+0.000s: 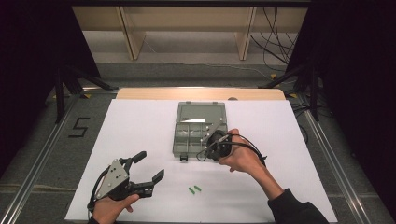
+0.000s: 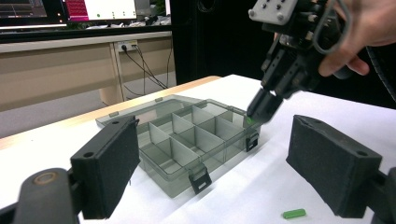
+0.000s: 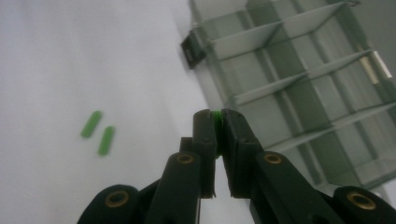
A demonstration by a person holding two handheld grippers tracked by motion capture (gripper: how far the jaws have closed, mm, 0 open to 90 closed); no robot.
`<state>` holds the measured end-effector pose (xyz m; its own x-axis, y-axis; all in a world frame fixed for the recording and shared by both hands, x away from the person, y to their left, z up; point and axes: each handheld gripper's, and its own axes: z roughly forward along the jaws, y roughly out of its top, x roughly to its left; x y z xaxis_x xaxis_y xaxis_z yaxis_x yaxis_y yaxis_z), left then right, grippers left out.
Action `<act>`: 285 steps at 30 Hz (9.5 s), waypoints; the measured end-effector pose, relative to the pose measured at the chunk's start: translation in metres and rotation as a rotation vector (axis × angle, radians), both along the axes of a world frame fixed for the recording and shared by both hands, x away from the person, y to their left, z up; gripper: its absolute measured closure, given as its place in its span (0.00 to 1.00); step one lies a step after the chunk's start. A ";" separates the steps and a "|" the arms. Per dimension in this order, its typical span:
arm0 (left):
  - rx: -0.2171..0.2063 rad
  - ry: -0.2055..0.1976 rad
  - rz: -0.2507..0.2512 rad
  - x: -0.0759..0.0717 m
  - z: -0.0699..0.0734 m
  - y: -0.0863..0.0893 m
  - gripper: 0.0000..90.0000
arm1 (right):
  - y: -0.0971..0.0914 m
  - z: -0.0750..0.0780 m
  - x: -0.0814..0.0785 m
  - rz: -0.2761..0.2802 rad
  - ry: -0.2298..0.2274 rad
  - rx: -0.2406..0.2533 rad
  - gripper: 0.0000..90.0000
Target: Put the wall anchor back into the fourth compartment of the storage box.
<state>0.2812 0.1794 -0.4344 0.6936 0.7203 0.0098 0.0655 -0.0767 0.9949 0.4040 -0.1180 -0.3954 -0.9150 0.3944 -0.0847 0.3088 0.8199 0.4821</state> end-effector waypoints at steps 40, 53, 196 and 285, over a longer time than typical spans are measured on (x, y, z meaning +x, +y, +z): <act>-0.004 0.002 -0.001 0.000 0.000 0.000 0.18 | -0.042 -0.027 0.082 -0.217 -0.099 0.040 0.93; -0.001 -0.007 -0.002 0.000 0.001 0.001 0.18 | -0.040 -0.025 0.082 -0.275 -0.110 0.115 0.47; 0.001 -0.007 -0.001 0.000 0.001 0.001 0.18 | -0.043 0.008 0.036 -0.127 -0.087 0.053 0.93; -0.002 -0.007 0.006 -0.001 0.002 0.002 0.18 | 0.005 0.011 -0.009 -0.027 -0.163 0.085 0.33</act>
